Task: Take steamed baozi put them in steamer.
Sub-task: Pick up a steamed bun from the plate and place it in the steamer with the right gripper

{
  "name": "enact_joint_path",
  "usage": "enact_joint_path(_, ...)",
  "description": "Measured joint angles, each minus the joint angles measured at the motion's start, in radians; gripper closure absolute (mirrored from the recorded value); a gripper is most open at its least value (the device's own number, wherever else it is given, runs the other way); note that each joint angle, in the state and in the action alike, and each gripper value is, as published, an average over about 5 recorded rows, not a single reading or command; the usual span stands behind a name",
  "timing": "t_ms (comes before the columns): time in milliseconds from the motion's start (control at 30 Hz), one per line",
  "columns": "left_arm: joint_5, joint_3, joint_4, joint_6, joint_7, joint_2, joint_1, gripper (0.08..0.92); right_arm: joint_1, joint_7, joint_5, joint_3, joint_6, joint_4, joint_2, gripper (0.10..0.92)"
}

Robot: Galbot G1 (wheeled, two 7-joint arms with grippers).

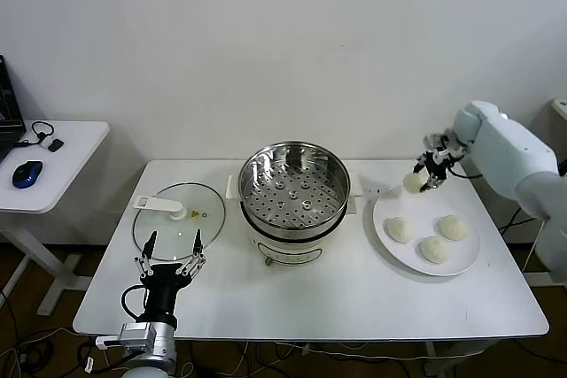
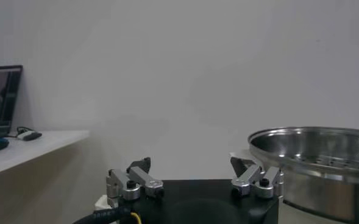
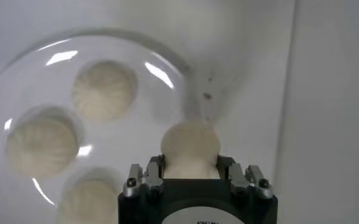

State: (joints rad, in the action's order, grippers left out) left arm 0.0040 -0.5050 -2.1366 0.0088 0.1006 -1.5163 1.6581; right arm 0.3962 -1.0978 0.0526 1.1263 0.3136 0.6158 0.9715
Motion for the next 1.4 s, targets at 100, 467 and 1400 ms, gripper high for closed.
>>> enact_joint_path(100, 0.003, 0.001, -0.001, 0.0, 0.0, -0.001, 0.0, 0.177, 0.081, 0.026, 0.039, 0.084, 0.03, 0.117, -0.014, 0.441)
enact_joint_path(467, 0.011, 0.004, -0.002, 0.0, 0.006, -0.008, 0.007, 0.177, 0.293, 0.184, 0.063, 0.288, 0.255, 0.396, -0.001, 0.43)
enact_joint_path(1400, 0.004, 0.001, 0.021, -0.004, 0.012, -0.026, -0.019, 0.177, 0.153, 0.492, -0.251, 0.315, 0.511, 0.106, 0.348, 0.397)
